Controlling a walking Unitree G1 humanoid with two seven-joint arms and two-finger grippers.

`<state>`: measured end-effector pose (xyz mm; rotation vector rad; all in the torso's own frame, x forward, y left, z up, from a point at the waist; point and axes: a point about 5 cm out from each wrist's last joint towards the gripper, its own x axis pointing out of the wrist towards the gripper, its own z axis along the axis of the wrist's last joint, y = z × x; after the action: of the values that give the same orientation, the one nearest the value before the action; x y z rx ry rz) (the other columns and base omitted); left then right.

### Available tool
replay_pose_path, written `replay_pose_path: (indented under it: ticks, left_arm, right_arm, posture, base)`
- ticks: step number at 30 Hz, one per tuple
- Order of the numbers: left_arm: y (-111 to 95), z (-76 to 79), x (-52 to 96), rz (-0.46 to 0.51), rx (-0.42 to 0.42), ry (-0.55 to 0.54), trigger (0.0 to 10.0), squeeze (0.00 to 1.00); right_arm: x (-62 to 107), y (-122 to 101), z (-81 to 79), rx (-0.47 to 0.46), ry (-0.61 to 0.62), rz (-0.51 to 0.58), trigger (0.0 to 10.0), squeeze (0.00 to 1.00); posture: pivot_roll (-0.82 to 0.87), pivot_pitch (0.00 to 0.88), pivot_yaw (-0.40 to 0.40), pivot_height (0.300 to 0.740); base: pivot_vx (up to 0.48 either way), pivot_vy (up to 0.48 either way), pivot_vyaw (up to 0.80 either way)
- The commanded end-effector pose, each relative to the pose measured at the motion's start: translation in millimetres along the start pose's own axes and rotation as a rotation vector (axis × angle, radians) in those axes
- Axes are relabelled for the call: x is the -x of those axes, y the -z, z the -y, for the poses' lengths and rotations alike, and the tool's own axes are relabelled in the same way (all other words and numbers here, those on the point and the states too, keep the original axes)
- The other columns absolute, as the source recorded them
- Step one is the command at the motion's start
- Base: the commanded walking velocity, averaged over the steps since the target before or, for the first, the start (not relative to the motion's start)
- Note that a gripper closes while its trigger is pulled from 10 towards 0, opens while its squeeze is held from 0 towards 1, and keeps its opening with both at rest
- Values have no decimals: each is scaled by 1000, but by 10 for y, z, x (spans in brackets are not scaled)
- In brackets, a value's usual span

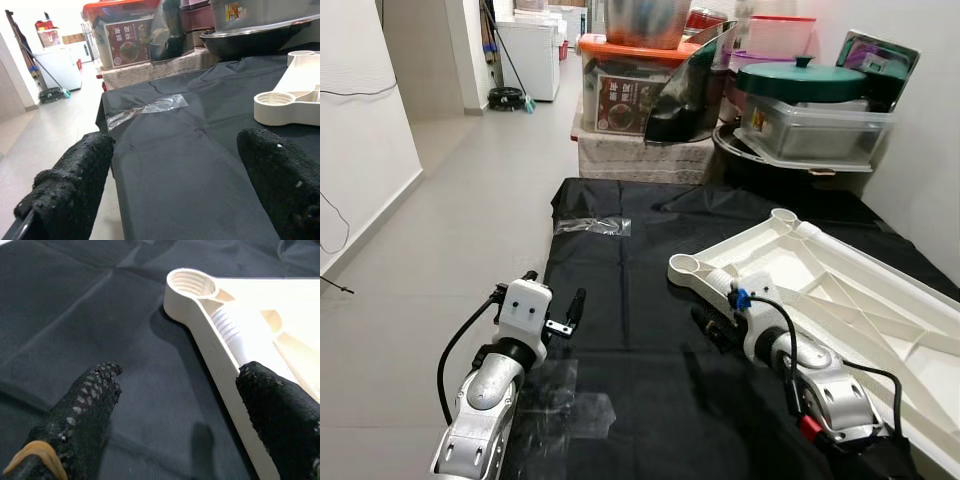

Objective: Building children table

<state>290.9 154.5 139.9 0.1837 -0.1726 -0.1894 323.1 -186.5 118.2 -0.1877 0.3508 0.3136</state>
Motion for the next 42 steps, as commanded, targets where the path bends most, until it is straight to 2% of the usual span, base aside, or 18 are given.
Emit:
replay_pose_path:
  ticks: [1,7,11,14,15,22,24,28,34,37,42]
  left_arm:
    - [41,7,16,-17,-14,7,10000,0]
    - [39,-6,19,-17,-16,9,10000,0]
    - [40,4,17,-18,-17,13,10000,0]
    - [39,12,16,-18,-17,17,10000,0]
    - [39,15,15,-17,-17,18,10000,0]
    - [35,27,12,-16,-16,19,10000,0]
    - [33,33,12,-16,-16,18,10000,0]
    - [33,36,13,-16,-16,17,10000,0]
    - [41,40,28,-19,-15,14,10000,0]
    - [45,66,29,-21,-13,21,10000,0]
    - [48,72,25,-21,-13,22,10000,0]
  right_arm:
    - [-27,15,205,16,61,-37,10000,0]
    - [-99,-31,352,27,104,-44,10000,0]
    - [-138,-32,352,32,87,-63,10000,0]
    - [-165,-1,317,37,47,-89,10000,0]
    - [-197,36,267,53,1,-111,10000,0]
    - [-270,159,281,67,-10,-182,10000,0]
    - [-281,175,362,9,33,-202,10000,0]
    - [-284,178,392,-16,48,-208,10000,0]
    - [-280,209,335,9,-27,-225,10000,0]
    - [-266,319,238,18,-115,-260,10000,0]
    - [-250,398,175,42,-191,-289,10000,0]
  posture:
    - [97,0,-113,740]
    - [105,0,-110,740]
    - [106,0,-108,740]
    - [106,0,-108,740]
    - [111,0,-109,740]
    - [115,0,-115,740]
    - [118,0,-120,740]
    - [118,0,-120,740]
    - [118,0,-127,740]
    - [112,0,-125,740]
    - [105,0,-126,740]
  base:
    - [0,0,0]
    - [0,0,0]
    - [0,0,0]
    - [0,0,0]
    - [0,0,0]
    - [0,0,0]
    - [0,0,0]
    - [0,0,0]
    - [0,0,0]
    - [0,0,0]
    - [0,0,0]
